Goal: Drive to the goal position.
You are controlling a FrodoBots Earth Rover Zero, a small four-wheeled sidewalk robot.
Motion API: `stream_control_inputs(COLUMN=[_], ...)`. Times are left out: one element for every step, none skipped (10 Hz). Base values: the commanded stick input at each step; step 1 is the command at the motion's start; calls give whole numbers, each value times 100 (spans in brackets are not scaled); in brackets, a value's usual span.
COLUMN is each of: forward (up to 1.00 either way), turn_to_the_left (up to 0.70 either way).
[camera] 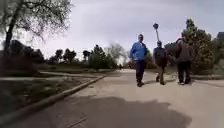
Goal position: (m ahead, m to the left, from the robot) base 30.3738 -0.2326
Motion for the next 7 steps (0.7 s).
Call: stream_control_inputs(forward=[70,70,70,70,70,70,70], turn_to_the_left=[0,0,0,0,0,0,0])
